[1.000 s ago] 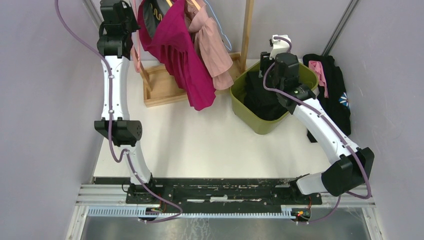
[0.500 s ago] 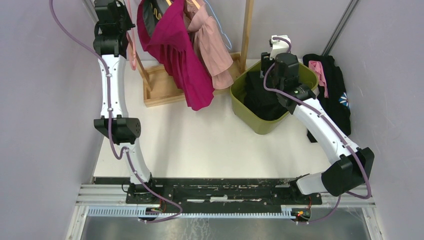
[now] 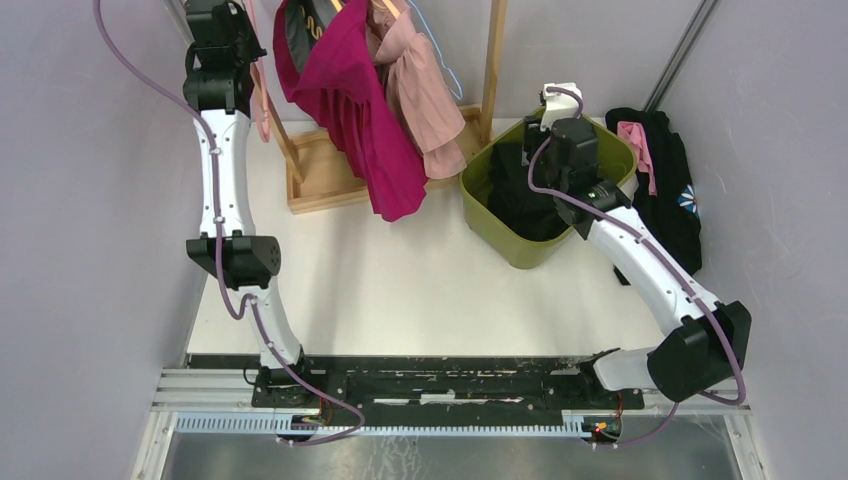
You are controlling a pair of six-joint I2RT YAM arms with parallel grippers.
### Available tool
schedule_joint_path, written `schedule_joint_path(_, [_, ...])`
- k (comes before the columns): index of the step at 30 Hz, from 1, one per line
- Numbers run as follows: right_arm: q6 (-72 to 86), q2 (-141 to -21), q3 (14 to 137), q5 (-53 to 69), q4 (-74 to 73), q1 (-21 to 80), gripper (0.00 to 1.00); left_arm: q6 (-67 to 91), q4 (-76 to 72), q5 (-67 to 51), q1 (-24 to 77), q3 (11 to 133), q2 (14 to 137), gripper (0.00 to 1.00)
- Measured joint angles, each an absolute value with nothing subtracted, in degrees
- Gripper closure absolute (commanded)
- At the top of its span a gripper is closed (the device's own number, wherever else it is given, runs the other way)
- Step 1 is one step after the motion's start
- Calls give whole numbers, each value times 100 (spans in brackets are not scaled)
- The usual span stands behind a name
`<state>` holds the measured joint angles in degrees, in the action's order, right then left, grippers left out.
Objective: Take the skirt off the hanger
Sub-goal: Place the hanger at the clothesline.
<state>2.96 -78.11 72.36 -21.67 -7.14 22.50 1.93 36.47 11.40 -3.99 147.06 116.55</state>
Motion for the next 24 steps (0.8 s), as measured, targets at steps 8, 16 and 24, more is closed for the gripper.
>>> schedule_joint_path(8, [336,-7677,7078,-2123,-543,2250,43,204,4399,1085,-405,14512,11380,97])
schedule_joint_path(16, [333,-7653,7026,-2102,-519,2246,43,193,5135,1566,-158,14304,11515,97])
schedule_joint_path(24, [333,-7583,7000,-2106,-515,2239,43,193,5103,1625,-60,13913,11410,97])
